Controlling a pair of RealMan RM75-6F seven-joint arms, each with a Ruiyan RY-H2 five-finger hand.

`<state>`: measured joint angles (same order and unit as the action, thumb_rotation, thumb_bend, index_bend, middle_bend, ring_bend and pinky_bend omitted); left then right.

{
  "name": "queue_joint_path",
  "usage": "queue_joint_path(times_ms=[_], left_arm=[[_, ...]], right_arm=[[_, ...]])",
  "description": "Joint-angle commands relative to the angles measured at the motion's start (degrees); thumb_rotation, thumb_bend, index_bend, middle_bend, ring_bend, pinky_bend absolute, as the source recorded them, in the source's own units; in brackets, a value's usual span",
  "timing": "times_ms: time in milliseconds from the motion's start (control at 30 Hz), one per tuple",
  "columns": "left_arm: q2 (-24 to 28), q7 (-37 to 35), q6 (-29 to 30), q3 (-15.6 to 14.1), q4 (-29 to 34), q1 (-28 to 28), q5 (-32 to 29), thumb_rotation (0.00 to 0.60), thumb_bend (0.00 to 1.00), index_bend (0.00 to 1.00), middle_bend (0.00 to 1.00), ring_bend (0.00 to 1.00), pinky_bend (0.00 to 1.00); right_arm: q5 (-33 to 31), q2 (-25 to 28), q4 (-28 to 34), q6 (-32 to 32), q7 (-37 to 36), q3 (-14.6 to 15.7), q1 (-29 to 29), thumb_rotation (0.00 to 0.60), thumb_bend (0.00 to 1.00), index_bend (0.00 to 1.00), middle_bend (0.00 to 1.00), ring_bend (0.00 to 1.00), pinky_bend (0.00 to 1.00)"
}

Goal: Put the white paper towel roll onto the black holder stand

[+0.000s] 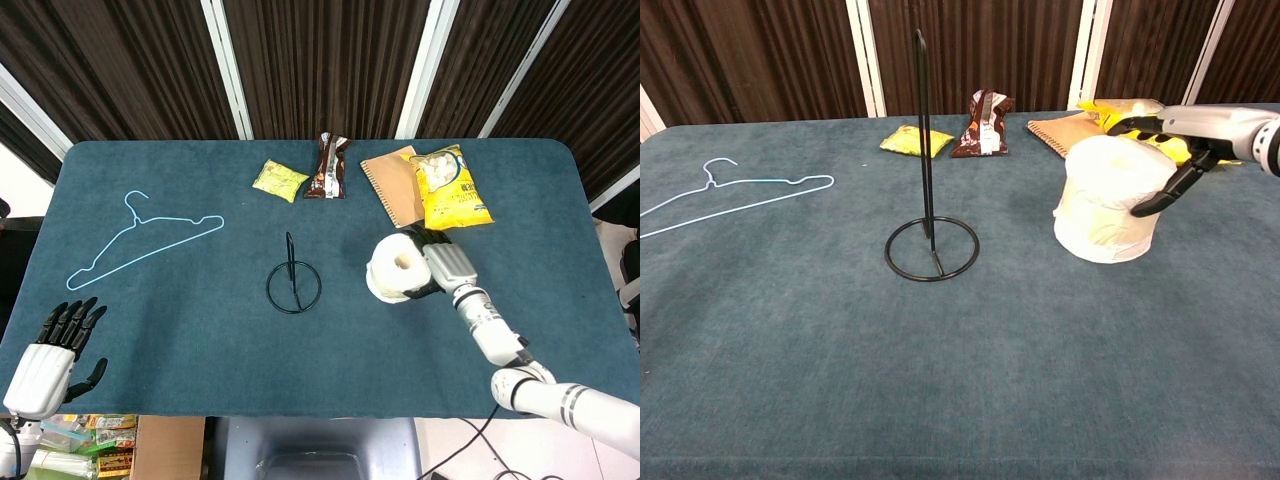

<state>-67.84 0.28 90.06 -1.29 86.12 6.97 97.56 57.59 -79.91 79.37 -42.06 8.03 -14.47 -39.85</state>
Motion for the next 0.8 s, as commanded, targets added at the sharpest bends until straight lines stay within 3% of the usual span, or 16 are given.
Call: queue_joint_path(times_ms=[33,133,367,500,800], left_arm=[[0.0,-0.1,-0.1,0.0,0.0,0.0,-0.1,0.600,0.42,0.00,0.00,0.00,0.07],[0.1,-0.2,0.0,0.0,0.1,0.0,-0.1,0.600,0.42,0.00,0.00,0.00,0.07],[0.1,-0.5,0.2,-0.1,-0.1,0.0,0.1,0.600,0.42,0.00,0.00,0.00,0.07],[0.2,-0.6,0.3,-0.1,-0.1,-0.1,0.3,0.600,0.42,0.00,0.00,0.00,0.07],[0.2,-0.5,0.5,-0.3,-0.1,-0.1,0.6,0.600,0.42,0.00,0.00,0.00,0.07]], right_arm=[[-1.9,-1.1,-0.5,0.0,0.5,0.0,-0.9,0.600,0.12,0.14,0.03,0.00,0.00],[-3.1,-1.7,-0.8,-0.4,1.0,0.3,-1.3,0.600,0.15,0.37,0.21,0.11,0.05],[-4.8,-2.5,-1.0,-2.4,1.7,0.6,-1.5,0.600,0.25,0.69,0.50,0.43,0.43],[-4.1,-2.1,0.0,-4.3,0.5,0.3,-0.8,0.600,0.29,0.75,0.57,0.50,0.48],[5.1,3.4,8.3,-11.7,-9.5,-1.7,3.4,0.600,0.31,0.78,0.60,0.53,0.49]])
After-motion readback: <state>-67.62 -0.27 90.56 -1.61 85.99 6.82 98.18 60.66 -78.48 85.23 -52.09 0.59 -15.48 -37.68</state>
